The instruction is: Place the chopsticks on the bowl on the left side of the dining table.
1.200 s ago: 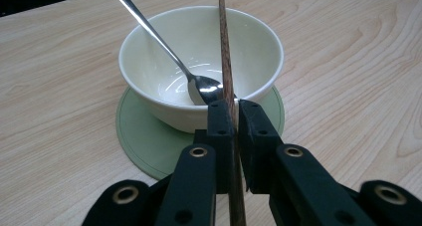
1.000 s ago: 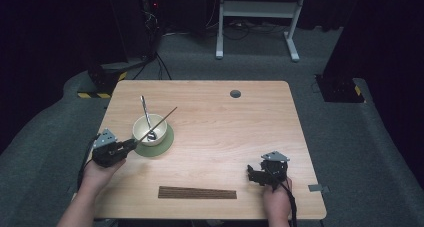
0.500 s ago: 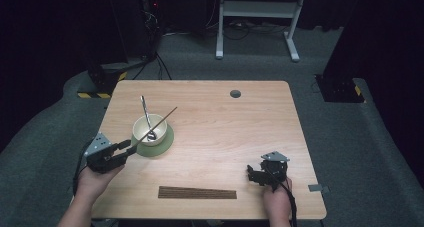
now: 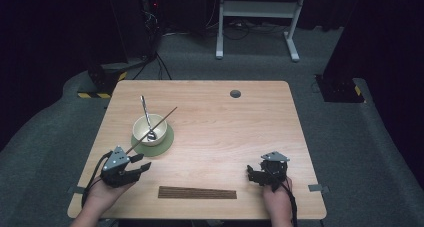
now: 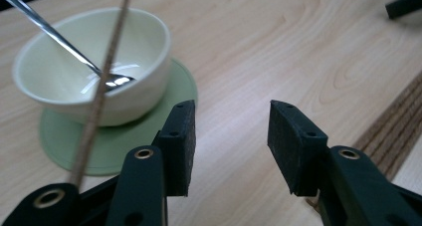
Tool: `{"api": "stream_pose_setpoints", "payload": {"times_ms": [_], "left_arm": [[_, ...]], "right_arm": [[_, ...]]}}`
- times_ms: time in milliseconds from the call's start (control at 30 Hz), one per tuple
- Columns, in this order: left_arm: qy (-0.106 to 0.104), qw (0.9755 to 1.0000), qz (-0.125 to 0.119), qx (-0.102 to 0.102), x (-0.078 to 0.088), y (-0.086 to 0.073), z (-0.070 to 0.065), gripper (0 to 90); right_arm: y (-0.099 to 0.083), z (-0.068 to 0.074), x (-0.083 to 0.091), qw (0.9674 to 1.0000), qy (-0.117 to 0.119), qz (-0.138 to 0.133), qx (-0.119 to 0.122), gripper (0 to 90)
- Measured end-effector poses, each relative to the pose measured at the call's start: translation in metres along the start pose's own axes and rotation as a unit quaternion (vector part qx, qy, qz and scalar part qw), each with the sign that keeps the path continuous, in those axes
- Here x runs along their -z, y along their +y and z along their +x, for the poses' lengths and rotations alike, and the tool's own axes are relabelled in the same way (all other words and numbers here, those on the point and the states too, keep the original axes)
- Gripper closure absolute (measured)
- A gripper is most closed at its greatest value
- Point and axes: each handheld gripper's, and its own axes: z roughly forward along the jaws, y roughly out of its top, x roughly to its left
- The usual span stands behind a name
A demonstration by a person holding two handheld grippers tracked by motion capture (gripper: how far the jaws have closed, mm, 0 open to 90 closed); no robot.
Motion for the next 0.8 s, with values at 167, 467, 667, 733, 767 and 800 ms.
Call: {"api": "stream_pose_setpoints", "payload": {"times_ms": [167, 467, 667, 733, 767, 800], "left_arm": [[-0.028, 0.9987, 0.036, -0.023, -0.019, -0.005, -0.014, 52.3], [-0.077, 0.9945, 0.063, -0.036, -0.043, -0.008, -0.032, 48.5], [-0.086, 0.9931, 0.07, -0.039, -0.051, -0.007, -0.04, 45.7], [-0.086, 0.9926, 0.074, -0.043, -0.052, -0.007, -0.043, 45.0], [-0.088, 0.9923, 0.076, -0.043, -0.053, -0.008, -0.044, 45.0], [-0.087, 0.9921, 0.077, -0.046, -0.054, -0.008, -0.045, 45.0]], "right_arm": [[0.0, 0.0, 0.0, 1.0, 0.0, 0.0, 0.0, 10.2], [0.0, 0.0, 0.0, 1.0, 0.0, 0.001, -0.001, 10.3], [-0.001, 0.0, 0.001, 1.0, 0.001, 0.0, 0.001, 10.2], [-0.001, 0.0, 0.001, 1.0, 0.001, 0.0, 0.001, 10.2], [-0.001, 0.0, 0.001, 1.0, 0.001, 0.0, 0.002, 10.2], [-0.001, 0.001, 0.001, 1.0, 0.001, 0.0, 0.001, 10.2]]}}
